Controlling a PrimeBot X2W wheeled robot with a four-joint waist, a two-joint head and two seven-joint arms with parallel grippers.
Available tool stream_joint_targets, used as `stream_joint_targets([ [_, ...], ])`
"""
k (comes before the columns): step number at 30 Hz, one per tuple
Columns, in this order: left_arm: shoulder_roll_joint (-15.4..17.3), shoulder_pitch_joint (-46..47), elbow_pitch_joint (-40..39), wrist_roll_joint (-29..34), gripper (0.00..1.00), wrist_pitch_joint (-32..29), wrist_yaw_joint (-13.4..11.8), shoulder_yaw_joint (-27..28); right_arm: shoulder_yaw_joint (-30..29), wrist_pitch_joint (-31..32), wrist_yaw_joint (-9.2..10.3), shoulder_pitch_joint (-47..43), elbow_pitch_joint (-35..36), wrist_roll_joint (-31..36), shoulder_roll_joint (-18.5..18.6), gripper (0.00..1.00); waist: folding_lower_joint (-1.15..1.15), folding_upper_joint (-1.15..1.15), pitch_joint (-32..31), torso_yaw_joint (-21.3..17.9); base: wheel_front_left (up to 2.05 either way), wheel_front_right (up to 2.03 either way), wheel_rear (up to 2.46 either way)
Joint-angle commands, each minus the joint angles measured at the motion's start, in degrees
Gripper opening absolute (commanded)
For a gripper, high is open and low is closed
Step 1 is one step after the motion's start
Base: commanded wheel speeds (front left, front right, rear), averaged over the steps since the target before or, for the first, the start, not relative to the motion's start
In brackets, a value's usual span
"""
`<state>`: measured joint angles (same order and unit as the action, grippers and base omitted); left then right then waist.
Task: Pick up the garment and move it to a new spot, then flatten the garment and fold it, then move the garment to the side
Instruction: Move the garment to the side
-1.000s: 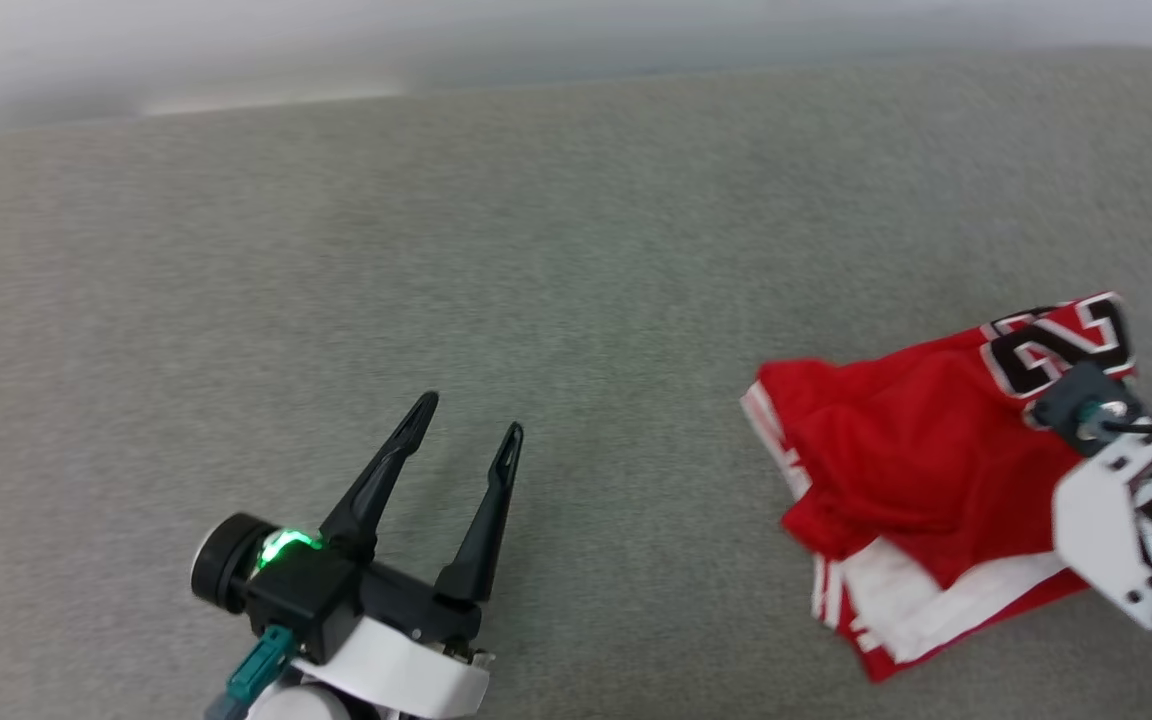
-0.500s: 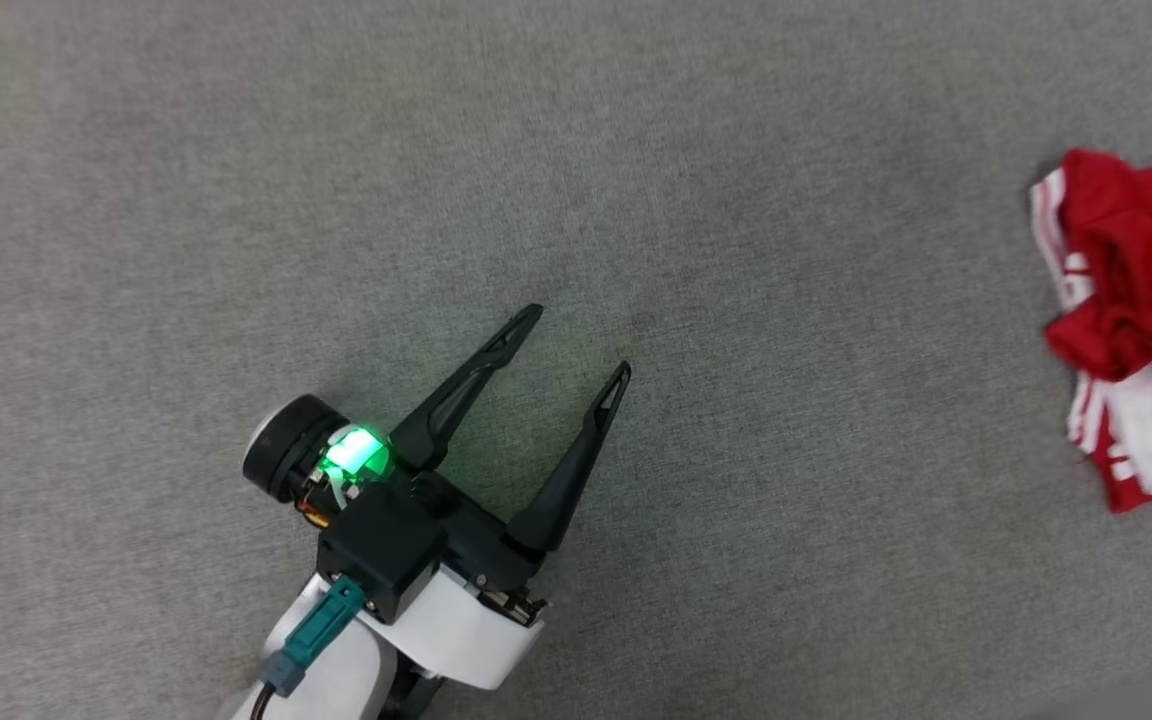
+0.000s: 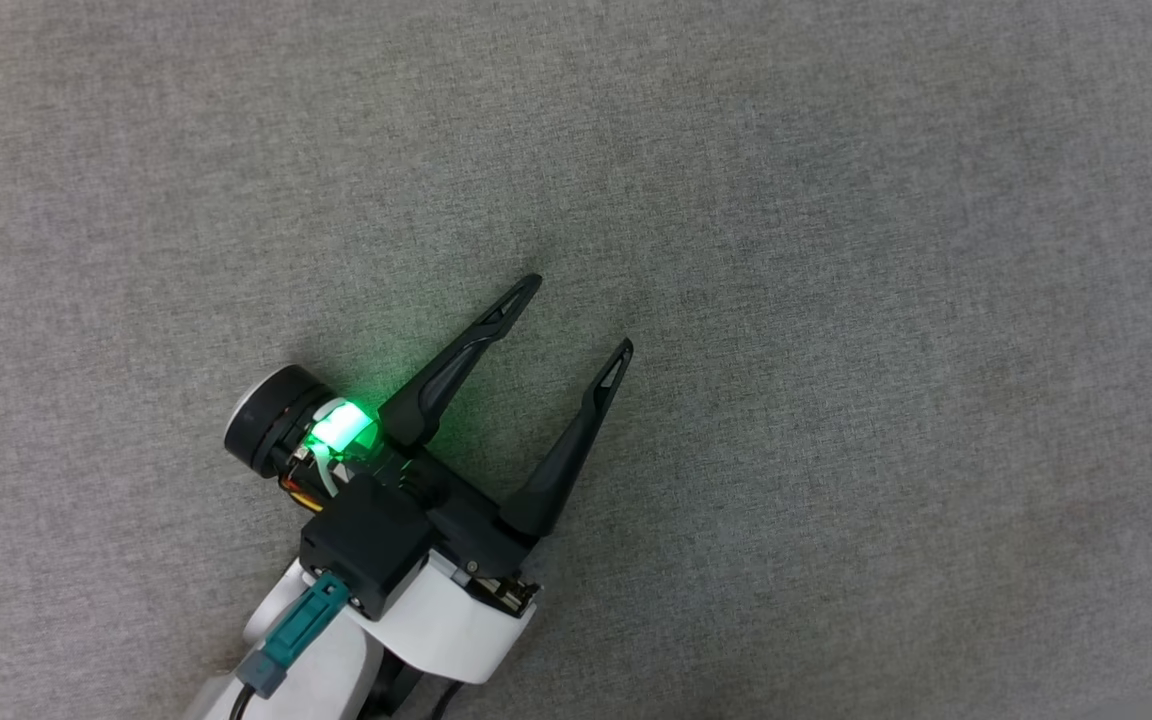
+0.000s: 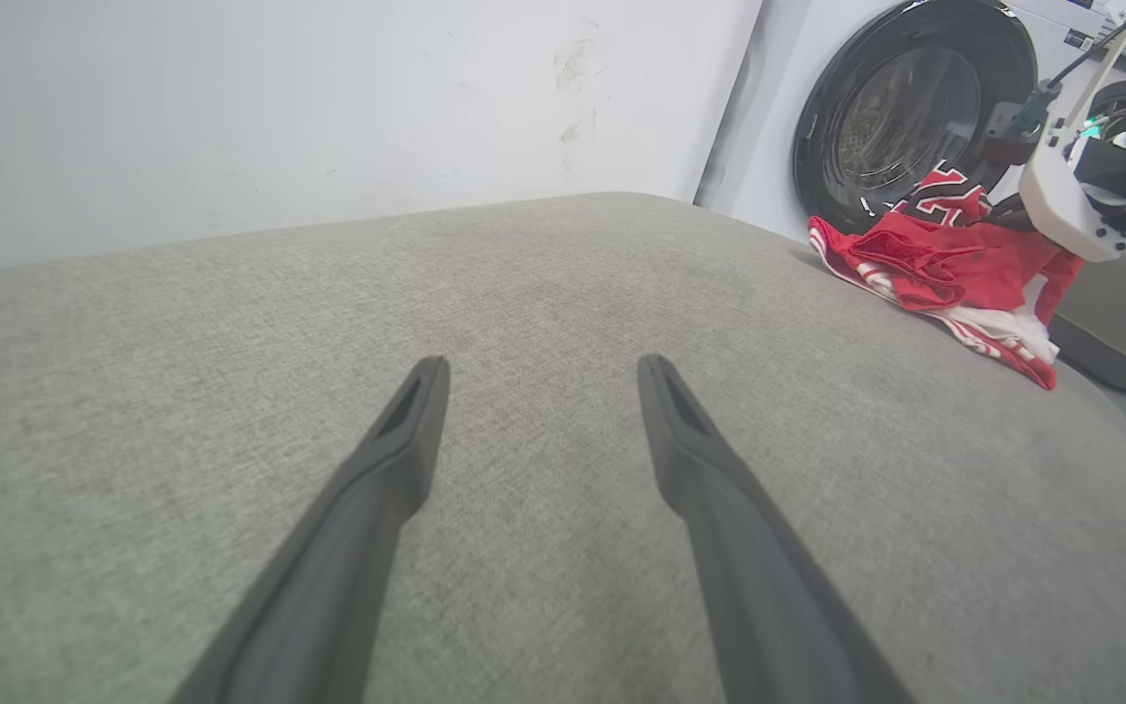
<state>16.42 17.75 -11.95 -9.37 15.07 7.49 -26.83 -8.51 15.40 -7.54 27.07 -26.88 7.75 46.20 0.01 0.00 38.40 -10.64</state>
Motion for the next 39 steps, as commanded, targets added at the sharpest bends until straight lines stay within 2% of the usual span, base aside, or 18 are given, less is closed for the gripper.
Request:
stream_joint_targets([
  [1,0.29,-0.59,0.07,0.05,1.0,0.12,-0.04,0.39,-0.63,-0.36,0.1,0.94,-0.53,0.49,-0.76,0.0,-0.01,0.0,-0.01,0.08,0.0,0.0,0.0],
  [3,0.27,-0.6,0.31,-0.23,1.0,0.12,-0.04,0.44,-1.15,0.04,0.1,1.18,-1.25,0.75,-1.58,0.0,-0.01,0.0,-0.33,0.29,0.0,0.0,0.0],
  [4,0.41,-0.45,0.38,-0.11,1.0,0.12,-0.04,0.38,-1.22,-0.13,0.1,1.54,-0.95,0.89,-1.88,0.11,-0.01,0.0,-0.55,0.37,0.0,0.0,0.0],
  [5,0.21,-0.32,0.3,-0.24,1.0,0.12,-0.04,0.79,-1.34,-0.57,0.1,1.99,-0.3,0.83,-2.15,0.9,-0.01,0.0,-0.84,0.49,0.0,0.0,0.0],
  [6,0.02,-0.35,0.29,-0.46,1.0,0.12,-0.04,1.11,-1.24,-0.77,0.1,2.15,0.19,0.77,-2.42,1.0,-0.01,0.0,-1.23,0.58,0.0,0.0,0.0],
  [14,-2.51,-3.13,1.42,-2.48,1.0,0.12,-0.04,5.56,1.13,-0.97,0.1,3.68,7.34,-0.01,-3.51,1.0,-0.01,0.0,-8.45,1.73,0.0,0.0,0.0],
  [20,-4.95,-6.29,3.15,-3.74,1.0,0.12,-0.04,10.47,3.24,-3.4,0.09,2.82,15.51,-3.33,-6.42,1.0,-0.01,0.0,-16.33,4.63,0.0,0.0,0.0],
  [24,-5.22,-8.55,4.6,-3.76,1.0,0.12,-0.04,13.89,4.05,-5.11,0.08,0.34,20.92,-5.77,-11.31,1.0,-0.01,0.0,-21.41,6.85,0.0,0.0,0.0],
  [31,-7.43,-13.33,8.03,-3.2,1.0,0.12,-0.24,21.02,3.76,-7.52,0.09,-6.76,28.88,-8.38,-22.23,1.0,-0.01,0.0,-28.46,10.62,0.0,0.0,0.0],
  [39,-9.54,-17.43,10.52,-3.58,1.0,0.12,-0.2,24.73,2.87,-12.65,0.08,-17.76,31.97,-10.62,-35.36,1.0,-0.01,0.0,-33.62,13.57,0.0,0.0,0.0],
])
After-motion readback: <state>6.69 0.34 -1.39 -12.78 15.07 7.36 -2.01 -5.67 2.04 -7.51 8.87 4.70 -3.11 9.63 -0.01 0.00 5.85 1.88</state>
